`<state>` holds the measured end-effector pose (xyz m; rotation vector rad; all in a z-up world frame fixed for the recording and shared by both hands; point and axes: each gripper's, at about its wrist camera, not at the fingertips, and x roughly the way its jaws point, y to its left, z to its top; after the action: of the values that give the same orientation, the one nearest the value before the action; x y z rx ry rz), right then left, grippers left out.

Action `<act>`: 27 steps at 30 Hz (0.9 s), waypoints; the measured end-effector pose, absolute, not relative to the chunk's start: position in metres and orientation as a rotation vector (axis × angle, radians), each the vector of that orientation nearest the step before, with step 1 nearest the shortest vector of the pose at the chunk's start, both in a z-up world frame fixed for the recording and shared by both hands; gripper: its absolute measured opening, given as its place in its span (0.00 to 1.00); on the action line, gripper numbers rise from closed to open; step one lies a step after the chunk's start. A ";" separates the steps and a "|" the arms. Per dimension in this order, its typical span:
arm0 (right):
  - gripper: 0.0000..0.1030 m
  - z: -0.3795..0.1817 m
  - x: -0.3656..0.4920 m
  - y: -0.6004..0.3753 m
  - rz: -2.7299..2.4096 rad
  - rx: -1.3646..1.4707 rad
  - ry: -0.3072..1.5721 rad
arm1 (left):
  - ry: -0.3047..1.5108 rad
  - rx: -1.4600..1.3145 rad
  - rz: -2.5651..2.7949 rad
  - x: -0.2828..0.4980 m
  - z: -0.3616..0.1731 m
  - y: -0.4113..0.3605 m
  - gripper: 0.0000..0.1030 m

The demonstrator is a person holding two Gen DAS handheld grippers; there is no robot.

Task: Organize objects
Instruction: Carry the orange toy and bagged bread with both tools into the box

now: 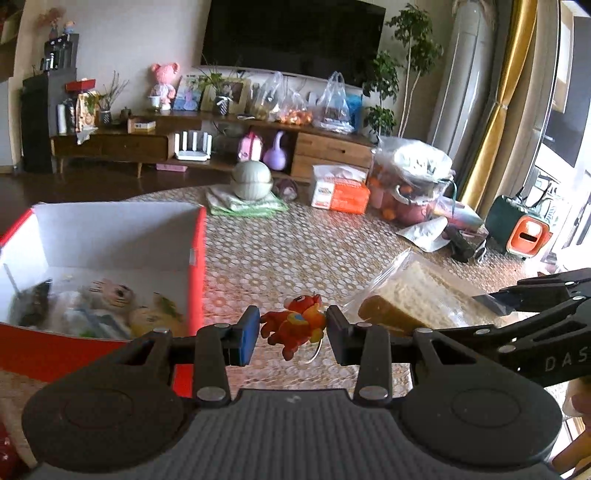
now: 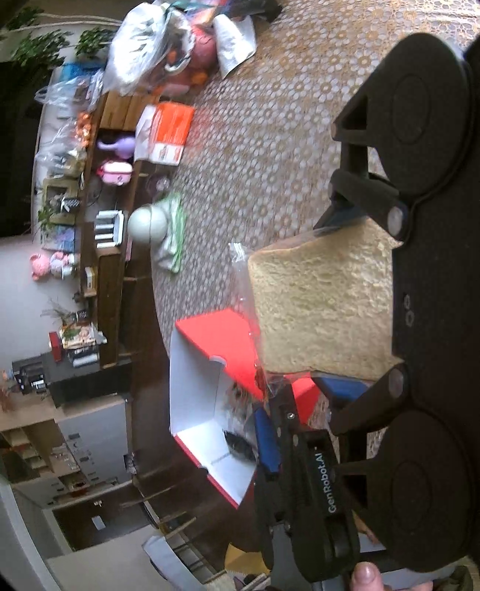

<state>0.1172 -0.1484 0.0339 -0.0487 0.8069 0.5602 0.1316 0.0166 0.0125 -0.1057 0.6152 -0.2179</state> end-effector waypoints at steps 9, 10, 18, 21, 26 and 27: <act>0.73 0.048 0.116 -0.088 0.625 -0.104 0.767 | 0.588 -0.089 -0.158 0.113 0.028 0.075 0.37; 0.73 0.049 0.117 -0.081 0.633 -0.108 0.763 | 0.584 -0.085 -0.151 0.112 0.029 0.080 0.37; 0.73 0.053 0.137 -0.024 0.680 -0.192 0.746 | 0.568 -0.033 -0.070 0.108 0.039 0.130 0.37; 0.73 0.050 0.147 -0.004 0.681 -0.222 0.735 | 0.568 -0.018 -0.036 0.114 0.040 0.149 0.37; 0.73 0.041 0.169 0.025 0.679 -0.245 0.735 | 0.585 -0.010 0.022 0.133 0.036 0.180 0.37; 0.73 0.039 0.173 0.029 0.682 -0.250 0.735 | 0.588 -0.004 0.032 0.137 0.035 0.185 0.37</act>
<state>0.1726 0.0288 0.0388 -0.2499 0.7348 0.6815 0.1369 0.1848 0.0347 -0.0042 0.5878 0.0322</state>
